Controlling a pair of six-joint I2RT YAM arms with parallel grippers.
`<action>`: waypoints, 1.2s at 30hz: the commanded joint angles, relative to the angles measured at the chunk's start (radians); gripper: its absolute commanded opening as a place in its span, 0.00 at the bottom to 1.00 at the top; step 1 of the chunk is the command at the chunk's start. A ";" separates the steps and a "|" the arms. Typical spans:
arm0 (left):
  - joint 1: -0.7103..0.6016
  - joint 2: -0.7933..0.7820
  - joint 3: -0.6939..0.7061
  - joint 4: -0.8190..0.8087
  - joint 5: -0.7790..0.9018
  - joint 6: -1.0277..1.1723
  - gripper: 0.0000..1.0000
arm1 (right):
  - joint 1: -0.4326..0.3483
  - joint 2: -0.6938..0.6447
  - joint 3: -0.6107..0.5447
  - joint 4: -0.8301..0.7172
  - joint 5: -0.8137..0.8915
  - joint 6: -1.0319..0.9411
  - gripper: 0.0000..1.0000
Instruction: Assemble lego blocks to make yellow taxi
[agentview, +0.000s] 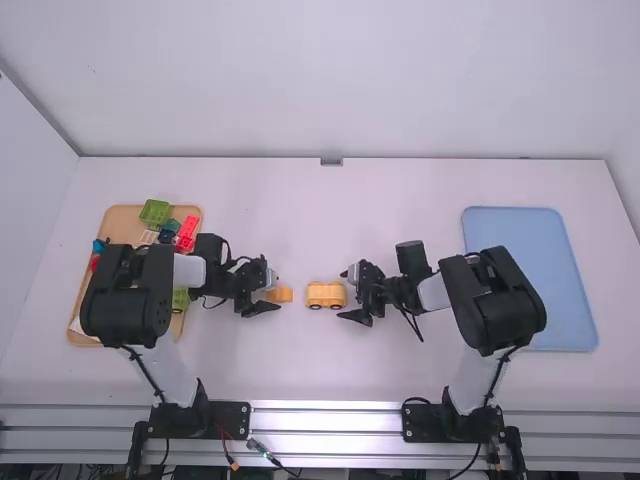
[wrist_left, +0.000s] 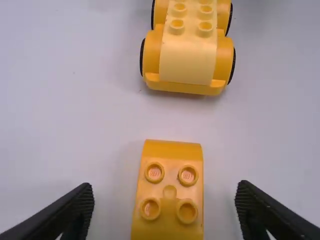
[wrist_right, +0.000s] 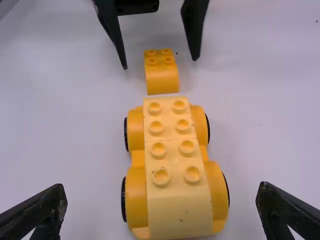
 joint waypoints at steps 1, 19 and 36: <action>0.006 0.007 0.006 -0.012 0.014 -0.001 0.73 | -0.003 0.034 0.031 -0.009 -0.027 0.019 0.99; -0.075 0.007 0.006 -0.003 -0.101 -0.009 0.51 | 0.057 0.040 0.044 -0.002 0.071 0.056 0.99; -0.019 0.005 0.006 0.003 -0.055 -0.006 0.61 | 0.046 0.040 0.044 -0.005 0.067 0.052 0.99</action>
